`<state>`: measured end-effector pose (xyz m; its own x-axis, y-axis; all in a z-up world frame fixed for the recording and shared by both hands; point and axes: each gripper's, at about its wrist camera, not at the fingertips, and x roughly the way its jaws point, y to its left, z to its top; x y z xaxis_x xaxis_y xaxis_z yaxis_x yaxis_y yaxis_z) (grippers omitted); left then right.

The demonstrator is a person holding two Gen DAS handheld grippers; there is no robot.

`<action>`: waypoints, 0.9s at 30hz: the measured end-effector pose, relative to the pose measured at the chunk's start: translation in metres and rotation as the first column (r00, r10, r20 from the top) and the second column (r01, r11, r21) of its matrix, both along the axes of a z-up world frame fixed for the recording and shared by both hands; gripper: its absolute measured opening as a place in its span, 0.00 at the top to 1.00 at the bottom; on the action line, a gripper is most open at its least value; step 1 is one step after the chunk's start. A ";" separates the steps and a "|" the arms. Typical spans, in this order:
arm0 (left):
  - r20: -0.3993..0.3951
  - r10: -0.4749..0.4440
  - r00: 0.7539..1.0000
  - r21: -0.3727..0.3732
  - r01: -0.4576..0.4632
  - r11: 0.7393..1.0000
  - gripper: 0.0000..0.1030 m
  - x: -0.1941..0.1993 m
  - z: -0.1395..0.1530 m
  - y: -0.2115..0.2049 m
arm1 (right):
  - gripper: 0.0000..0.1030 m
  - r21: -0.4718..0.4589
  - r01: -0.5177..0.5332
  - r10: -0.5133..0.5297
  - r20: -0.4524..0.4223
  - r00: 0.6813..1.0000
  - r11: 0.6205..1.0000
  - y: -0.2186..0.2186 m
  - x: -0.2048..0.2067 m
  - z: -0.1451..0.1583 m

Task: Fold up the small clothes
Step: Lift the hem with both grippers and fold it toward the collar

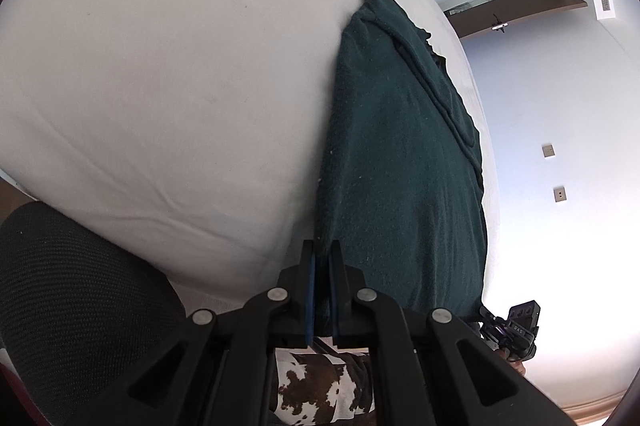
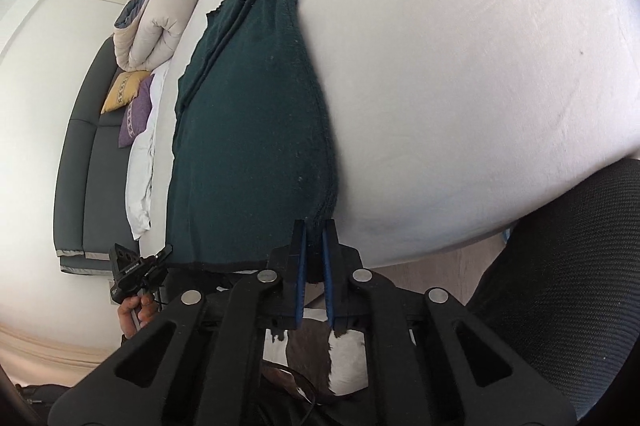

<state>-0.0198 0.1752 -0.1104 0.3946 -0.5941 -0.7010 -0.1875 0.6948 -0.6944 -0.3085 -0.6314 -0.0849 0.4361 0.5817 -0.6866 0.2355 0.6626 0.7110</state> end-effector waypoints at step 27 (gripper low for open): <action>0.178 0.176 0.968 -0.293 -0.118 0.949 0.95 0.119 0.084 0.014 | 0.94 0.168 0.157 -0.194 0.228 0.954 0.973 -0.015 0.176 0.096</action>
